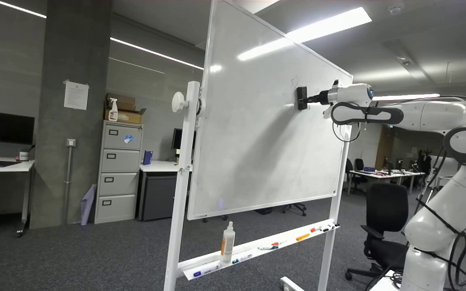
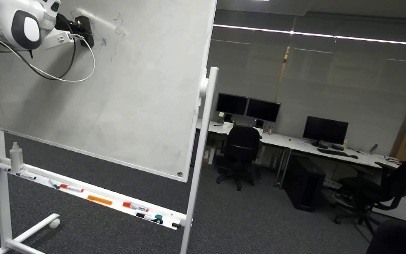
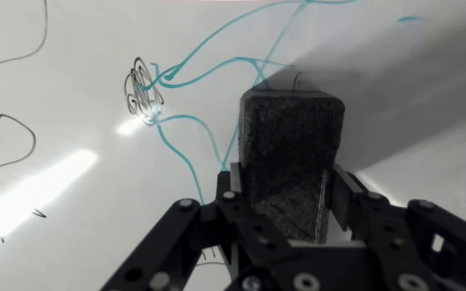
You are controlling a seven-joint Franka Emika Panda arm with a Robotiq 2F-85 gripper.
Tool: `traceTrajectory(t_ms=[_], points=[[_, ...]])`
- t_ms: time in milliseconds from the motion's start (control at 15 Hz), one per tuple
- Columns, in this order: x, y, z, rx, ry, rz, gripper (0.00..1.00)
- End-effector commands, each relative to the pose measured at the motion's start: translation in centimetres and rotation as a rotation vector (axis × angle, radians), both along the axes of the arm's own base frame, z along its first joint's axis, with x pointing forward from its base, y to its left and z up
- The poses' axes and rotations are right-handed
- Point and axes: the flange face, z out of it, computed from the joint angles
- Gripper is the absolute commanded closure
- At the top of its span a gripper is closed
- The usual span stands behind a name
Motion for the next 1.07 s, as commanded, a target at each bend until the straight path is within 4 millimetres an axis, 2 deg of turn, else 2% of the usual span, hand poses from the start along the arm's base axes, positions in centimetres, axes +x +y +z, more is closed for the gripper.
traceTrajectory(t_ms=[0,400,600,800,1000], points=[[1.8,3.6,-1.5,-0.009,0.01,0.084,0.7],[2.9,12.5,-6.9,-0.069,0.119,0.233,0.7],[3.2,15.6,-8.9,-0.095,0.16,0.288,0.7],[3.3,16.3,-9.1,-0.107,0.17,0.3,0.7],[2.8,14.4,-7.0,-0.114,0.14,0.266,0.7]])
